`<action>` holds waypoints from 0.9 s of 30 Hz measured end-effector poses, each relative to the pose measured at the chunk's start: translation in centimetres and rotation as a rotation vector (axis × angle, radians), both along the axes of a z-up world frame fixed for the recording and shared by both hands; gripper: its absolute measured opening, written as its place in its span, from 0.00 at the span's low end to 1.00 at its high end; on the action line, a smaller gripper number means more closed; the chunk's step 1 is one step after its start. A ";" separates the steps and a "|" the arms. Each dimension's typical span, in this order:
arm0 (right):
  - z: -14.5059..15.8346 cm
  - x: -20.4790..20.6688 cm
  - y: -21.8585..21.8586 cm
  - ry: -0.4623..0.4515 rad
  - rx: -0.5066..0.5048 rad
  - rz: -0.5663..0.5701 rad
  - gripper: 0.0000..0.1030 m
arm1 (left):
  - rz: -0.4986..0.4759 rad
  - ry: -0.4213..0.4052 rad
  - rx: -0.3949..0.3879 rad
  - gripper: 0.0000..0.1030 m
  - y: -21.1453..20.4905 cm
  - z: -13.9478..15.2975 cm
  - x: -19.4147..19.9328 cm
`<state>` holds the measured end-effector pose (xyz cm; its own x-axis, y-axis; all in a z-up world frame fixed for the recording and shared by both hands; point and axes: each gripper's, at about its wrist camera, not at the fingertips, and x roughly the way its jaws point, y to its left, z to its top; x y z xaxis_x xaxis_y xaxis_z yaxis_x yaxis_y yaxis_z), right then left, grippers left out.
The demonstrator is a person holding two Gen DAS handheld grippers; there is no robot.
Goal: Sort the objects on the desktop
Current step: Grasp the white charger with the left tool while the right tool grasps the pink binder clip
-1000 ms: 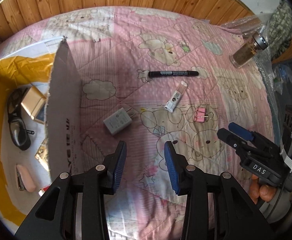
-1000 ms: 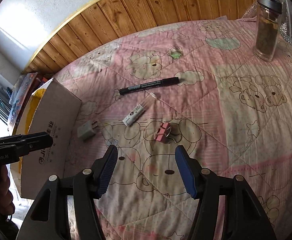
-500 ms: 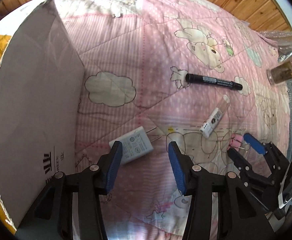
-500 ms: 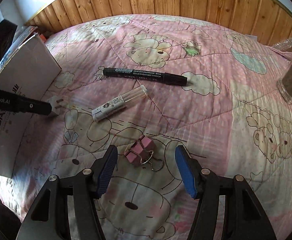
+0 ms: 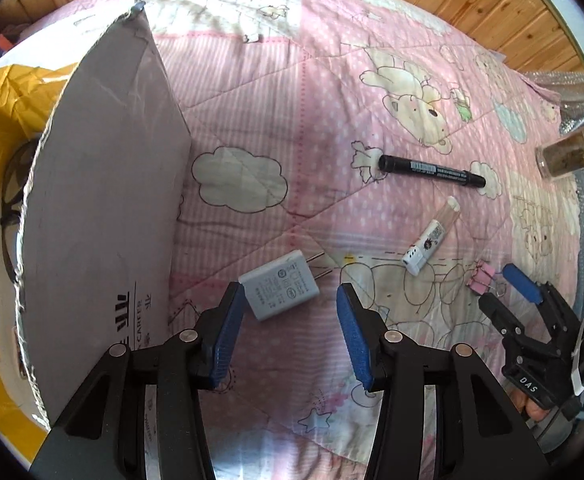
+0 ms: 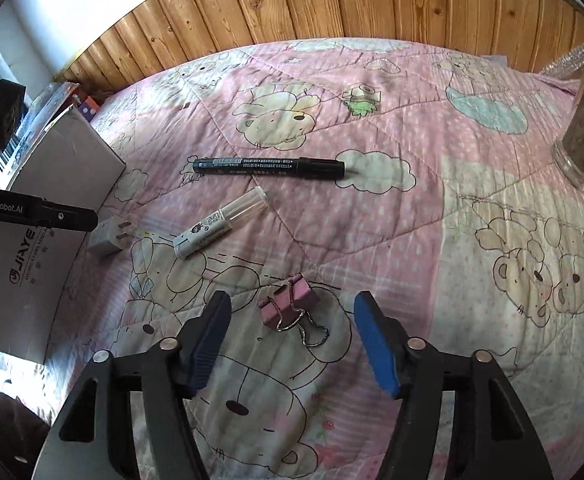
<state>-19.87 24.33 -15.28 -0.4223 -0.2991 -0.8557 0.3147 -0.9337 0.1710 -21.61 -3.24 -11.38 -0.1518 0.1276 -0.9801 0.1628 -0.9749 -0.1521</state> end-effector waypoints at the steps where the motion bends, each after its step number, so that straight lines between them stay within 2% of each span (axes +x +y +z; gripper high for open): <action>1: -0.2 0.0 -0.3 0.004 0.017 0.031 0.65 | 0.002 -0.010 -0.011 0.49 0.3 -0.3 -0.1; 8: -1.1 0.1 -2.8 0.064 0.208 0.272 0.64 | 0.103 -0.097 0.027 0.49 -0.5 -2.7 -0.5; 9: -1.4 0.1 -3.1 0.062 0.228 0.305 0.61 | 0.112 -0.095 0.037 0.49 -0.6 -2.7 -0.6; 10: -1.7 0.2 -3.3 0.056 0.232 0.327 0.52 | 0.120 -0.093 0.043 0.49 -0.7 -2.6 -0.6; 12: -1.4 0.2 -3.0 0.051 0.208 0.331 0.43 | 0.124 -0.087 0.049 0.49 -0.8 -2.4 -0.7; 13: -1.3 0.2 -3.0 0.049 0.205 0.329 0.34 | 0.124 -0.087 0.044 0.49 -0.8 -2.3 -0.7; 18: -1.3 0.4 -2.6 0.032 0.167 0.284 0.34 | 0.154 -0.108 0.034 0.49 -1.0 -2.5 -1.2; 22: -1.3 0.8 -2.3 0.029 0.144 0.243 0.34 | 0.135 -0.120 -0.016 0.49 -0.6 -2.6 -2.0; 24: -1.4 0.7 -2.4 0.030 0.137 0.228 0.34 | 0.133 -0.119 -0.028 0.53 -0.5 -2.8 -2.3; 27: -1.4 0.7 -2.4 0.031 0.137 0.222 0.34 | 0.098 -0.101 -0.032 0.48 -0.2 -3.1 -2.5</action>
<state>-19.17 21.91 -16.64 -0.3860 -0.2694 -0.8823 0.5176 -0.8549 0.0345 -24.15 -3.42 -14.48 -0.0629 0.0853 -0.9944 0.2704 -0.9576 -0.0992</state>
